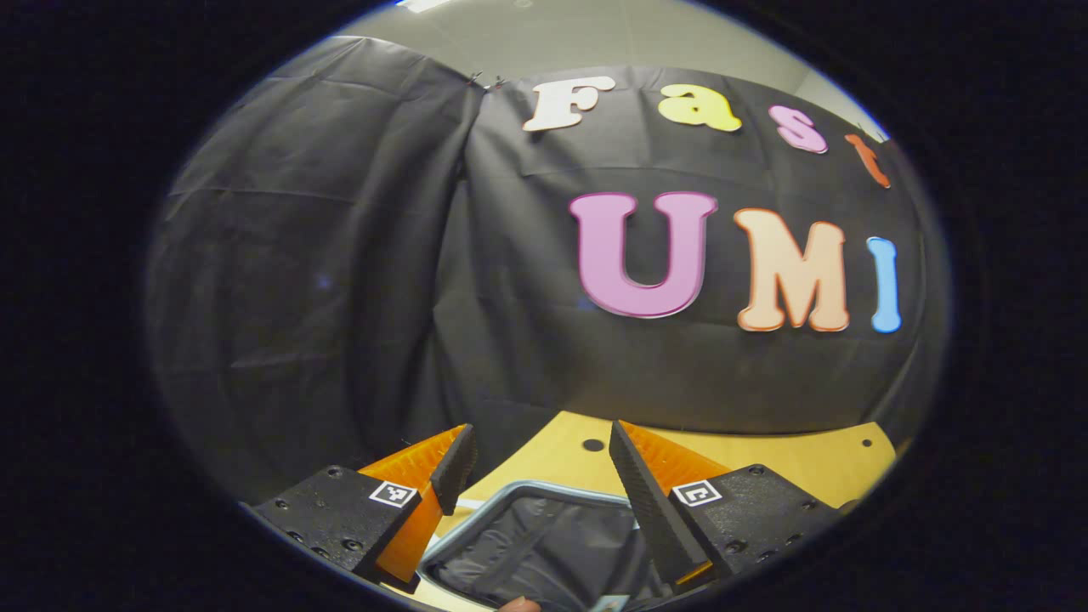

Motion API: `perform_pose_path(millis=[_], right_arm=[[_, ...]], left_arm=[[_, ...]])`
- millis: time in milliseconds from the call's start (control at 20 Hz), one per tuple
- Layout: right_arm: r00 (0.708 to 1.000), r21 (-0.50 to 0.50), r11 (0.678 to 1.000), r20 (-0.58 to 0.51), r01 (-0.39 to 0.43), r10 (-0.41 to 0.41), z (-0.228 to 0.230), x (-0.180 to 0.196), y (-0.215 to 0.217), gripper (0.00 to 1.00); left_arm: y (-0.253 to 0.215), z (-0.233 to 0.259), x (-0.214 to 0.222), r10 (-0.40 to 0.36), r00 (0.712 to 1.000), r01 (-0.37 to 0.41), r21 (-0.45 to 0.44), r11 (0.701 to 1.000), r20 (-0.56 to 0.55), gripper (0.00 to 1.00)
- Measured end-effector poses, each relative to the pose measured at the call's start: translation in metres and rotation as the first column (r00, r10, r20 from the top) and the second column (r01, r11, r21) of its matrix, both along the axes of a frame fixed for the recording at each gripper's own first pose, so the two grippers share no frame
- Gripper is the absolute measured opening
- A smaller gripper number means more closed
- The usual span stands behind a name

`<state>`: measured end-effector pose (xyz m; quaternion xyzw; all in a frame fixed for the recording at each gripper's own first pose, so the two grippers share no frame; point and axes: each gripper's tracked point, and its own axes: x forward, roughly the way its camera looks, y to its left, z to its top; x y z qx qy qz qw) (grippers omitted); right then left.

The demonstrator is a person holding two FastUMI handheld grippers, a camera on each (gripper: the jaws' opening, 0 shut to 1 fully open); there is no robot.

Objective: First open the suitcase, pack the skin care products into it, and then close the suitcase.

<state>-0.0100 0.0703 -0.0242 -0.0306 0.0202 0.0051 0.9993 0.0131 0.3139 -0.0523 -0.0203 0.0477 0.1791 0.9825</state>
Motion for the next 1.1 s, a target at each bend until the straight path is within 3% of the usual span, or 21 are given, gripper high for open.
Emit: perform_pose_path(millis=[550,800,1100], right_arm=[[0.998,0.052,0.998,0.058,0.022,-0.025,0.018,-0.003,-0.057,1.0],[0.997,0.047,0.999,0.07,0.006,-0.009,0.02,-0.01,-0.077,0.99],[0.999,0.028,1.0,0.051,-0.001,0.0,0.013,-0.02,-0.104,0.99]], left_arm=[[-0.185,0.039,0.004,-0.23,0.969,0.23,0.005,0.973,0.092,0.93],[-0.267,0.017,-0.001,-0.346,0.937,0.345,0.02,0.938,0.048,0.93],[-0.349,-0.03,-0.006,-0.453,0.891,0.451,-0.047,0.891,-0.025,0.93]])
